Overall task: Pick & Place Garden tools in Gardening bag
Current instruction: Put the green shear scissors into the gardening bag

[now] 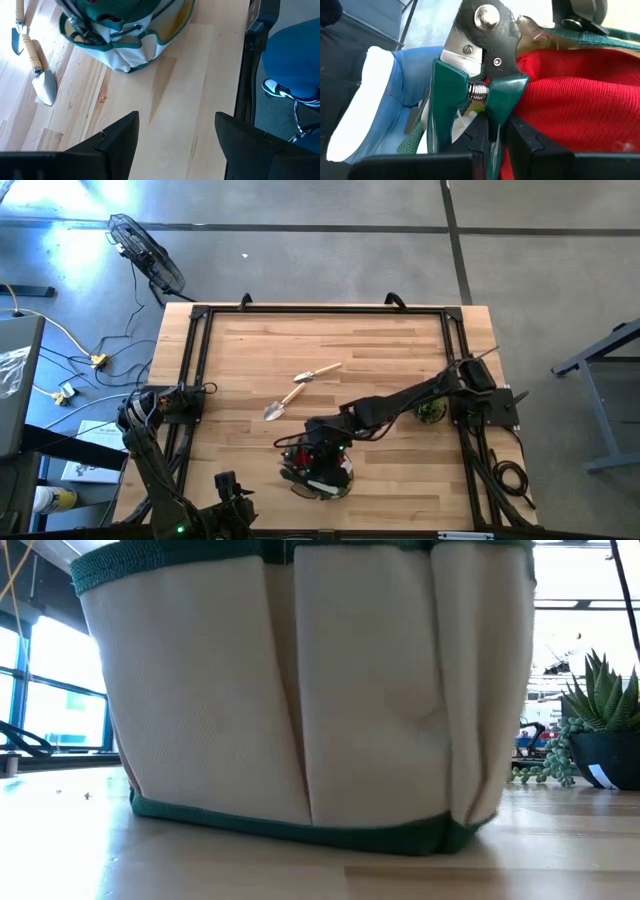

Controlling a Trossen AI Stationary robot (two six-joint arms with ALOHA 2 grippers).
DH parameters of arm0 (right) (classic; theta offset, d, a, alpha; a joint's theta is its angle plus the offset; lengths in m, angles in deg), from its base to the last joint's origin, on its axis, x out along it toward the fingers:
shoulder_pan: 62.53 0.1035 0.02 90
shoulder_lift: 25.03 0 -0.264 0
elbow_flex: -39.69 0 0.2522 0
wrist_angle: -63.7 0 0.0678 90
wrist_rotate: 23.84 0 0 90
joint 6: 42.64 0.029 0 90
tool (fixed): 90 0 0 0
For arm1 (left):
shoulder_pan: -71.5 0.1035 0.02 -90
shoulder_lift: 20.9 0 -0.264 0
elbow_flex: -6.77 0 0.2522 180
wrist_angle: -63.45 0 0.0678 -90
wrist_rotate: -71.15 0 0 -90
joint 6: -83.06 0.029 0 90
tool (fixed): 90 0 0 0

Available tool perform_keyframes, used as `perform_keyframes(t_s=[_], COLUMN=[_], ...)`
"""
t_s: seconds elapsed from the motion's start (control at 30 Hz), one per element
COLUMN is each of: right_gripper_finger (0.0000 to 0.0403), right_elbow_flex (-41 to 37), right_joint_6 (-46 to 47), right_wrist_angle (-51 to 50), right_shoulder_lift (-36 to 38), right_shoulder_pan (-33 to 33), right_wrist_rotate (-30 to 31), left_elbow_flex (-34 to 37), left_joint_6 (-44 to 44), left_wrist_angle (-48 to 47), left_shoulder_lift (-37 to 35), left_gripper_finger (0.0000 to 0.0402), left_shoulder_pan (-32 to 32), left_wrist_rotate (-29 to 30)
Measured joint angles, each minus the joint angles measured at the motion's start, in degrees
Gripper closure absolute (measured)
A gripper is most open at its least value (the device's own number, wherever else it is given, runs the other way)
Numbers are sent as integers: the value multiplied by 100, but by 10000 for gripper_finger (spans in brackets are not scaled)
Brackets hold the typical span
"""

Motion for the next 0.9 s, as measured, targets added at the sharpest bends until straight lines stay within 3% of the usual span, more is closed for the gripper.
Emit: perform_keyframes(t_s=[0.57, 0.9], right_gripper_finger=[370, 370], right_elbow_flex=[-13, -13], right_joint_6=[349, 1038], right_wrist_angle=[-508, -1006], right_shoulder_lift=[326, 361], right_shoulder_pan=[102, 213], right_wrist_rotate=[422, 796], left_elbow_flex=[2, 7], left_joint_6=[0, 0], left_wrist_angle=[2, 2], left_shoulder_lift=[0, 0], left_gripper_finger=[151, 151], left_shoulder_pan=[0, 0], left_wrist_rotate=[-2, -4])
